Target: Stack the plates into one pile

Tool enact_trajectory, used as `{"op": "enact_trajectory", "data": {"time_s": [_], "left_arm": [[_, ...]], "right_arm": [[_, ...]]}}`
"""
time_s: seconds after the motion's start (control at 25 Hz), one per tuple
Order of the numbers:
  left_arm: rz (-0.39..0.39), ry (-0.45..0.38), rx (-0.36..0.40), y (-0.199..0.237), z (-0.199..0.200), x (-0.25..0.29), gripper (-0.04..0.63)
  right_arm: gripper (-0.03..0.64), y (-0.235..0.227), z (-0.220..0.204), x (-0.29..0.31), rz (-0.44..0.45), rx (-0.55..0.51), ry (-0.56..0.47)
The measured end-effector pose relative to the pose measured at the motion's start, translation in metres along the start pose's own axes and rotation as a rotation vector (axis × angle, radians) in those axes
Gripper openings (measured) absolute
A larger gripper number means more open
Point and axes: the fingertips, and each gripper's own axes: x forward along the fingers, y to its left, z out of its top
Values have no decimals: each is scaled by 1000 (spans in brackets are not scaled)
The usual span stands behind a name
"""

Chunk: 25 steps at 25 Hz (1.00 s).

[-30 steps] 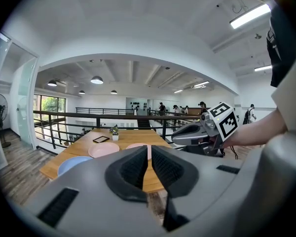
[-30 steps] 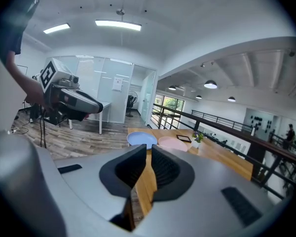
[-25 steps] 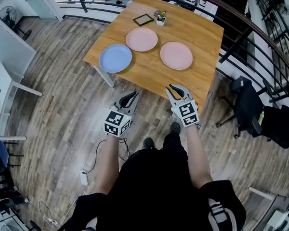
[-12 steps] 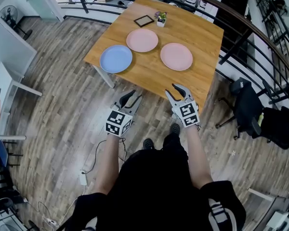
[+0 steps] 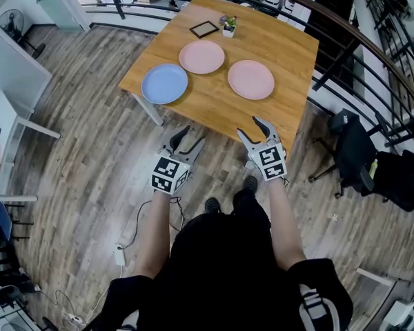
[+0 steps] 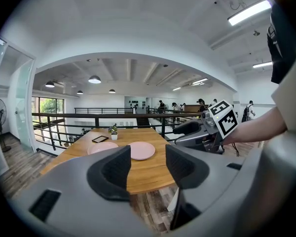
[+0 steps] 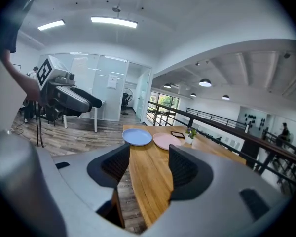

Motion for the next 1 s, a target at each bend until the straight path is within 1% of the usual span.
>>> {"op": "enact_trajectory", "data": {"time_s": [0.28,0.6,1.0], "left_arm": [[-14,1,6,-7,0,4,219],[-7,-8,-6,-7,-4,8,219],[5,4,-7,7,0,28,221]], "right_arm": [[263,-6,-7,-9,-13,9,18],[262,-8,-22,-15,-28,19,41],[262,-28,-24,9,-19,31,36]]}}
